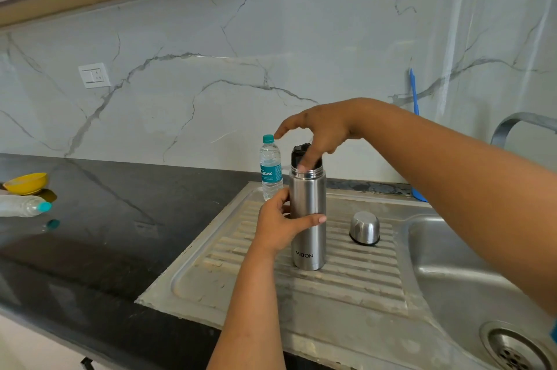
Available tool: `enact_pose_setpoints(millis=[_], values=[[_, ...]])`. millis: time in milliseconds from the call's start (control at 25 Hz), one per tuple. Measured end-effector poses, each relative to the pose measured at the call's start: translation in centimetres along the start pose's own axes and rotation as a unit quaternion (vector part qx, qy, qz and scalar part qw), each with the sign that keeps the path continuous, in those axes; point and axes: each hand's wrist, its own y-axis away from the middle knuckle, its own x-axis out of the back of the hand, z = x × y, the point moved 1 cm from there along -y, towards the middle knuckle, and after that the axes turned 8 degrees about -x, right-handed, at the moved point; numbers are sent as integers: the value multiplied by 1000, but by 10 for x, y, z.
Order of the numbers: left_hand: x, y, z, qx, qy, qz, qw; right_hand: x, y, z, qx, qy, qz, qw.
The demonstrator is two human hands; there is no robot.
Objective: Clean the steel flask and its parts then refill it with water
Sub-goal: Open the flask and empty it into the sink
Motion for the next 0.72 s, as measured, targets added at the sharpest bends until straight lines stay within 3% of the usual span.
enact_pose_setpoints(millis=[160, 240, 360, 440, 560, 640, 720], values=[[1, -1, -2, 4, -3, -4, 1000, -6, -11, -1, -57, 121, 106, 985], [1, 0, -1, 3, -2, -6, 1000, 0, -11, 2, -33, 143, 83, 986], [1, 1, 2, 1, 4, -8, 1000, 9, -2, 3, 23, 66, 1, 998], [1, 0, 1, 0, 4, -9, 1000, 4, -2, -1, 14, 33, 19, 999], [0, 0, -2, -3, 7, -7, 1000, -8, -11, -5, -51, 137, 99, 984], [1, 0, 0, -3, 9, -11, 1000, -2, -10, -3, -49, 151, 91, 983], [1, 0, -1, -3, 9, -14, 1000, 8, -1, 0, -2, 96, 33, 995]])
